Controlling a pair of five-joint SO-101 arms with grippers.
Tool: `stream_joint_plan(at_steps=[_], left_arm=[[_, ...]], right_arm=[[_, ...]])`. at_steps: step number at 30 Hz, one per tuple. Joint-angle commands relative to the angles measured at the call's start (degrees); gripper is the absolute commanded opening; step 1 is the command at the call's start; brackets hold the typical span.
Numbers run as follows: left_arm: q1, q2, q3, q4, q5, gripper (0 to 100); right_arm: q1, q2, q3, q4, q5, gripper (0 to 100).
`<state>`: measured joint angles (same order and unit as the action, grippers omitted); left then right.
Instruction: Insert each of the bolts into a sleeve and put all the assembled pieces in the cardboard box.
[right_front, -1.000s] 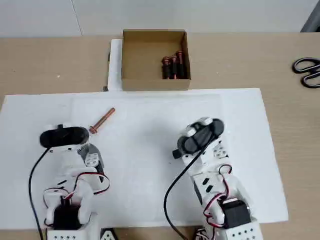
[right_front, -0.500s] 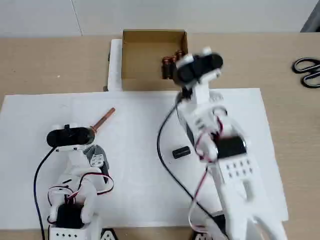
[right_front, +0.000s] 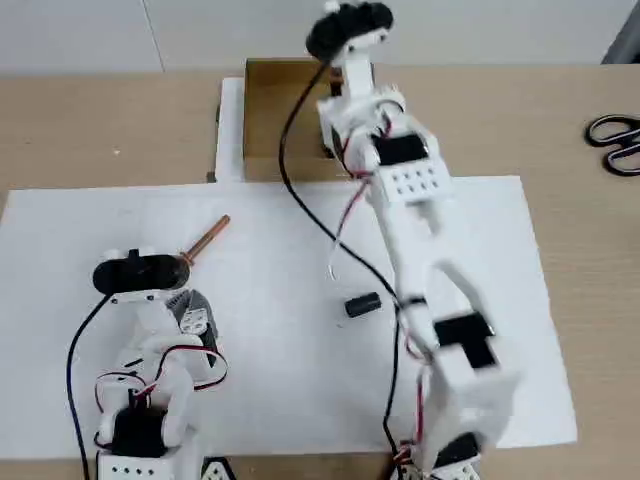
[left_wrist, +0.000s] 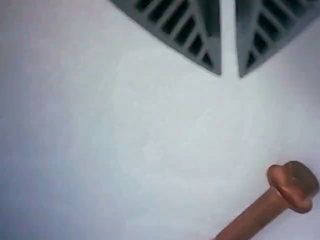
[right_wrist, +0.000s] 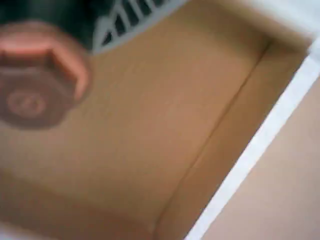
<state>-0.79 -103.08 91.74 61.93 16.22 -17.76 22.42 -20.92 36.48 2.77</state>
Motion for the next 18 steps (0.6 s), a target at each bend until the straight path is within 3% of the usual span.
stream_joint_plan(at_steps=[1,8,12,18], left_arm=[[-0.2,-0.6,-0.4,-1.2,0.2,1],[-0.2,-0.6,-0.4,-1.1,-0.1,1],[0.2,-0.6,-0.4,-1.0,-0.1,1],[0.3,-0.6,-0.3,-1.0,-0.1,1]], right_arm=[[-0.1,7.3,-15.8,-1.6,-0.3,0.3],[-1.9,17.9,-27.8,-1.5,0.3,0.7],[-3.6,19.9,-28.5,4.0,7.4,1.6],[-3.9,19.8,-28.5,11.1,8.2,20.3]])
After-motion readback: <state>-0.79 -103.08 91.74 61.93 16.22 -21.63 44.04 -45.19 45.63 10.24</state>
